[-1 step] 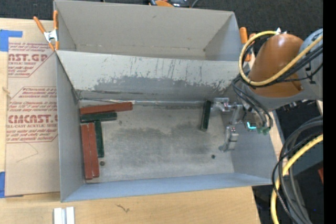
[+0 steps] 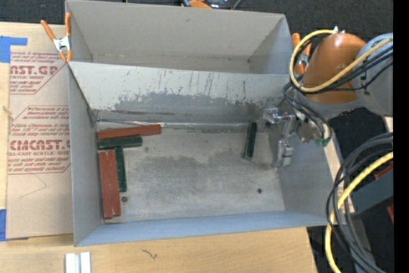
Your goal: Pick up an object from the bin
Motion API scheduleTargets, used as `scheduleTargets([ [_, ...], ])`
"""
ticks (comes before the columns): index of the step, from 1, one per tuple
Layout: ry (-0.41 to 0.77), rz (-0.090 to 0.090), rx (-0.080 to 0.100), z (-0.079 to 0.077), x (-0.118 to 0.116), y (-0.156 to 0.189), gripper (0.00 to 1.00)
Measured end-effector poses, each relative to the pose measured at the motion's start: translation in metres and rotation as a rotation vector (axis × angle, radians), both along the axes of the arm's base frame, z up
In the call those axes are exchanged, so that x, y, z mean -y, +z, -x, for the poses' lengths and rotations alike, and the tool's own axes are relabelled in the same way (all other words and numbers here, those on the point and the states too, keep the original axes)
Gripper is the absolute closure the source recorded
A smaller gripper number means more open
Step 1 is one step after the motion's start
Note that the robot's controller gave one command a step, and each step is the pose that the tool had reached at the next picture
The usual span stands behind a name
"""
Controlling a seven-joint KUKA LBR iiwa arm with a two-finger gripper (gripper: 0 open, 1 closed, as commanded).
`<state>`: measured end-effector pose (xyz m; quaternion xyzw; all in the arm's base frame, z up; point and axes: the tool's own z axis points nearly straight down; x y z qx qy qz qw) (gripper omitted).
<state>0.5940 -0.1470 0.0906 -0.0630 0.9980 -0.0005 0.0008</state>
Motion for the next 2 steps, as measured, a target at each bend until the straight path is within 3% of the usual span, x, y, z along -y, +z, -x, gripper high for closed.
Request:
scheduleTargets([
  [1, 0.279, 0.0, 0.003, -0.0004, -0.0192, -0.0175, 0.0],
  [2, 0.278, 0.0, 0.008, -0.0018, -0.0192, -0.0158, 1.0],
])
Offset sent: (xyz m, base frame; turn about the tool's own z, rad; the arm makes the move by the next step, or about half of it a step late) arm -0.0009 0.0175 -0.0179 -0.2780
